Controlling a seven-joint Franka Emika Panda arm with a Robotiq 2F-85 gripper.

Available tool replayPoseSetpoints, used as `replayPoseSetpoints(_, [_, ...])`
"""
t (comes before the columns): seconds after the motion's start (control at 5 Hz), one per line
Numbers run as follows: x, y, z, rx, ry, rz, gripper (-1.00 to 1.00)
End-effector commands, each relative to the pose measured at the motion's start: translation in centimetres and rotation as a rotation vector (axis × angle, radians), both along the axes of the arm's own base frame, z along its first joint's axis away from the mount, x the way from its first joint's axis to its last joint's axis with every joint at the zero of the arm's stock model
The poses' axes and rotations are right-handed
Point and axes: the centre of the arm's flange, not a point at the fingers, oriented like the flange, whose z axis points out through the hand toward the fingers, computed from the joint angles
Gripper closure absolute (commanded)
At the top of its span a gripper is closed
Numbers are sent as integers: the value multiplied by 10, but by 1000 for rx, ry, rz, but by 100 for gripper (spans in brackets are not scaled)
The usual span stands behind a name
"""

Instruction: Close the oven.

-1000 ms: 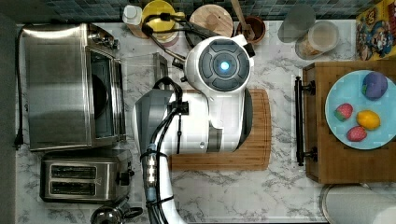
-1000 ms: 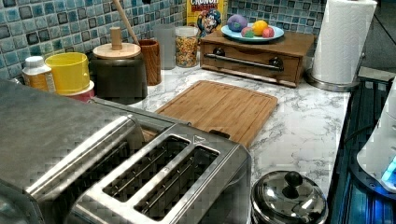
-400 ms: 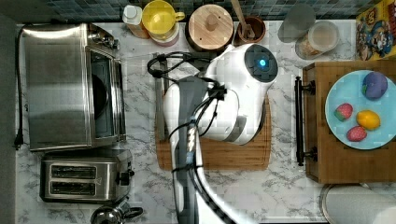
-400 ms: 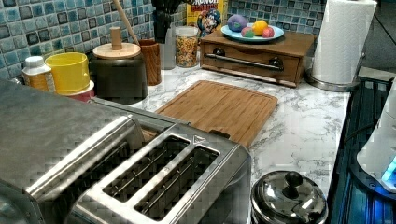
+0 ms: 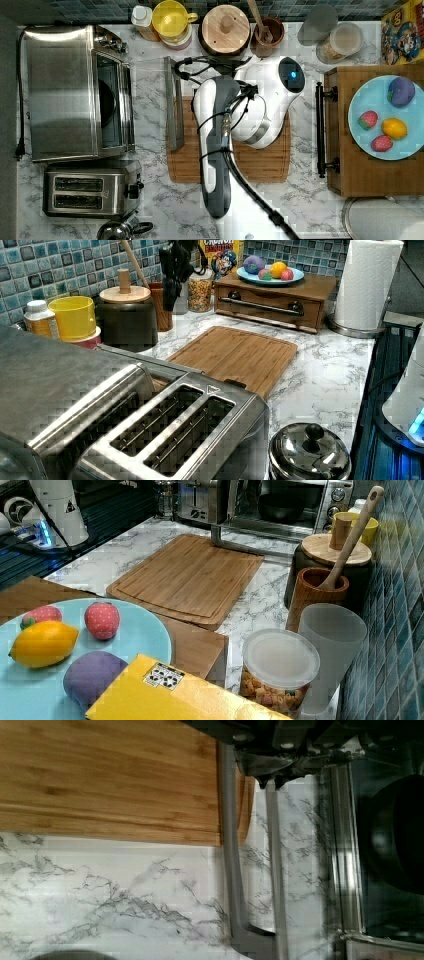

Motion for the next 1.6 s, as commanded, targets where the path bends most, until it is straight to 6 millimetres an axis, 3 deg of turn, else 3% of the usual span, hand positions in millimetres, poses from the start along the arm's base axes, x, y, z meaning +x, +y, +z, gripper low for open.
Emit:
replayPoseSetpoints(0.2, [8,-22,-74,127,-48,28,100])
replayPoseSetpoints(1.0, [25,57,-105,232,-131,130,100])
replayPoseSetpoints(1.2, [31,70,-102,234,-120,149,100])
replayPoseSetpoints(1.4, [31,78,-112,233,-96,146,100])
replayPoseSetpoints(1.6, [34,72,-114,258,-72,97,100])
